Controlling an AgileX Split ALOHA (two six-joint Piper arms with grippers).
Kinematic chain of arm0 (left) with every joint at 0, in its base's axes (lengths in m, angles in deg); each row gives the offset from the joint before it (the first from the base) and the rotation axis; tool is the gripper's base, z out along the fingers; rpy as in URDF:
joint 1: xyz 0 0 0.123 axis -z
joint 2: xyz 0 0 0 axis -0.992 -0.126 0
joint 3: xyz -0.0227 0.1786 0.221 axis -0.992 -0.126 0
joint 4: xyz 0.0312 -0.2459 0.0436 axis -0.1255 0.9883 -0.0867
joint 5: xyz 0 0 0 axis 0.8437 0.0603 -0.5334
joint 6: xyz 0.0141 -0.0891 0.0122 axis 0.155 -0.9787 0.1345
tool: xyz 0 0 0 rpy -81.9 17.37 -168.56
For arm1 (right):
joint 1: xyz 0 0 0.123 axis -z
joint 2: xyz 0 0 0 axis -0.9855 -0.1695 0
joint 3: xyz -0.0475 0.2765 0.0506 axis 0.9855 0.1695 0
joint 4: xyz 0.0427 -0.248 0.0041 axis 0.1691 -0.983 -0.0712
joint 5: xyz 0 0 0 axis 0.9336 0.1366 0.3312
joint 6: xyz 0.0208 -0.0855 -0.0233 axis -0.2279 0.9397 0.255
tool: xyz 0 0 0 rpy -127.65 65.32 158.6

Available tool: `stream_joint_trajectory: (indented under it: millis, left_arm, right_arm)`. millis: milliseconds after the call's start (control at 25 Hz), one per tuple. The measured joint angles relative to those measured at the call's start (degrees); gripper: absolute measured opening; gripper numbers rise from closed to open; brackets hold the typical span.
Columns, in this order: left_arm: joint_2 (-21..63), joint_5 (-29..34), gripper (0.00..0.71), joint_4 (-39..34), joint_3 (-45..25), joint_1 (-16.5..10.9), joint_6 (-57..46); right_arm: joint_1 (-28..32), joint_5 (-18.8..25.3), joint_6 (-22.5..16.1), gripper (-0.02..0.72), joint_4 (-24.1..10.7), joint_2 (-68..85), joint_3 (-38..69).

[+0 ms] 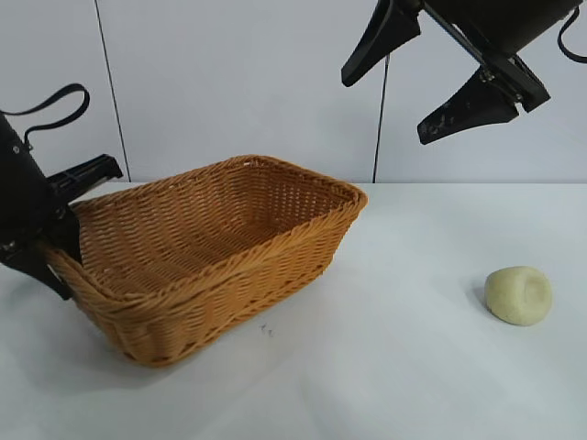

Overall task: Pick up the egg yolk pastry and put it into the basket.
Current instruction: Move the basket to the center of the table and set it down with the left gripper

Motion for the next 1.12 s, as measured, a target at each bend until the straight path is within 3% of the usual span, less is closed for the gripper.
stream_joint_trajectory:
  millis: [440,600,920,1120]
  left_arm:
    - [-11.8,15.2,0.148,0.0,20.4,-0.7,24.4]
    - [-13.8,19.5,0.148,-0.3,24.7,-0.6,31.2]
    - [-14.5,20.4,0.148,-2.9,25.7,3.7,33.6]
    - [-15.0,17.4,0.148,-1.9,25.8,4.0,33.6]
  right_arm:
    - [0.0,0.2,0.0,0.624,0.0,0.0,0.0]
    - [0.0,0.2,0.0,0.624,0.0,0.0,0.0]
    - [0.0,0.2,0.0,0.624,0.0,0.0,-0.1]
    - [0.0,0.2,0.0,0.624,0.0,0.0,-0.2]
